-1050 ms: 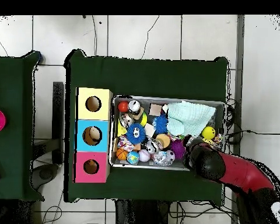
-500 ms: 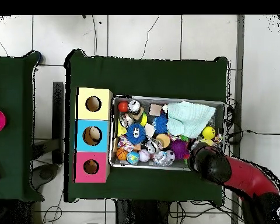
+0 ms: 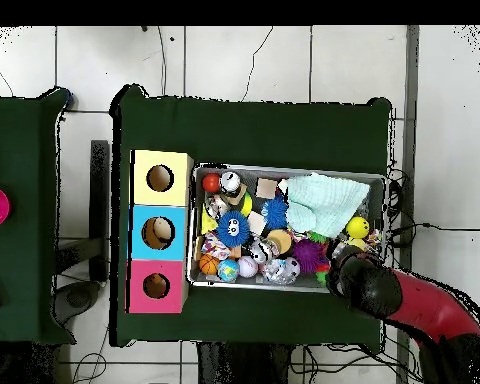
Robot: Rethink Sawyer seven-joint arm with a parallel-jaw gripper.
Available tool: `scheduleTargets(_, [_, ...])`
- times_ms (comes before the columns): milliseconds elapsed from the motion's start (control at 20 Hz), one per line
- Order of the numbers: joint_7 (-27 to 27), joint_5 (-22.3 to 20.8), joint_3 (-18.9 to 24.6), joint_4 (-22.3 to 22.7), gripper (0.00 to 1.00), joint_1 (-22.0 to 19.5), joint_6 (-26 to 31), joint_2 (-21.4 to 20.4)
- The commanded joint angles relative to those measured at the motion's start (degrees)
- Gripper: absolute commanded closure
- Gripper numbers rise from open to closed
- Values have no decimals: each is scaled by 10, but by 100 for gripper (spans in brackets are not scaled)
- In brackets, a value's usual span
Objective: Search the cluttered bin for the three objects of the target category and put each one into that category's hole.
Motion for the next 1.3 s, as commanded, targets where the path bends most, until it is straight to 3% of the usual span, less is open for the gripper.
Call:
scheduleTargets(50, [97, 9, -46, -10, 0, 37, -40, -1])
scheduleTargets(150, [156, 36, -87, -12, 0, 67, -80, 9])
scheduleTargets(250, [209, 81, -133, -20, 0, 100, -59, 21])
scheduleTargets(450, [241, 150, -154, 9, 0, 109, -94, 36])
scheduleTargets(850, [230, 211, -163, 38, 0, 101, -111, 42])
scheduleTargets(1300, [209, 217, -131, 34, 0, 62, -151, 71])
